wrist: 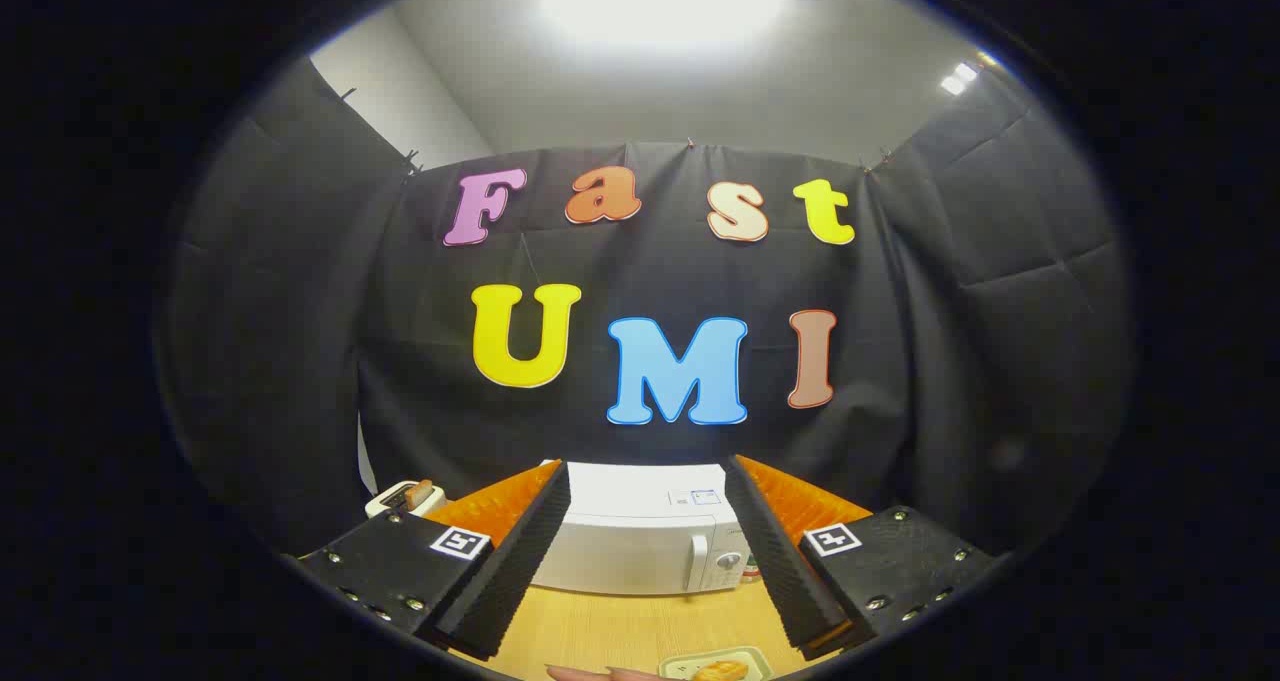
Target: Open the microwave, put the food inside, and close the microwave door.
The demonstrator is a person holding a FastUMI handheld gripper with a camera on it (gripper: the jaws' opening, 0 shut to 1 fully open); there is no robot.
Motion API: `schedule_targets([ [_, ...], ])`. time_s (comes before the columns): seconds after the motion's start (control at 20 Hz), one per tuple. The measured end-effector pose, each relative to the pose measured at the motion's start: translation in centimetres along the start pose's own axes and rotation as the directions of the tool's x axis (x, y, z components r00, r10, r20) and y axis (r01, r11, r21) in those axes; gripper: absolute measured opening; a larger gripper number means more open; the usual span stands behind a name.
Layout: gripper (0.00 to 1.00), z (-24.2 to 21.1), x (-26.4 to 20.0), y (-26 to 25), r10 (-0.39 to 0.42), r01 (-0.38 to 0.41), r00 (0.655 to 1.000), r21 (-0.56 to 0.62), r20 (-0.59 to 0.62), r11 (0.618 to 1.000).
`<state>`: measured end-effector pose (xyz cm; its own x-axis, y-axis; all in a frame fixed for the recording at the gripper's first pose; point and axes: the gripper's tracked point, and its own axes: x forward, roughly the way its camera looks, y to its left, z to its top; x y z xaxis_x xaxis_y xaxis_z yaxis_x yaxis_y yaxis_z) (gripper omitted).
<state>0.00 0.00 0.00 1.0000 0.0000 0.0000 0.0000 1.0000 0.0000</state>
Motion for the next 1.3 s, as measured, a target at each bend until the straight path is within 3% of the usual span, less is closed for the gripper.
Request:
schedule_targets([
  [1.0,0.98,0.3,0.3,0.4,0.002,-0.002,1.000,-0.011,0.015,1.000],
  [1.3,0.98,-1.3,1.1,0.1,0.006,-0.006,1.000,-0.009,0.015,1.000],
])
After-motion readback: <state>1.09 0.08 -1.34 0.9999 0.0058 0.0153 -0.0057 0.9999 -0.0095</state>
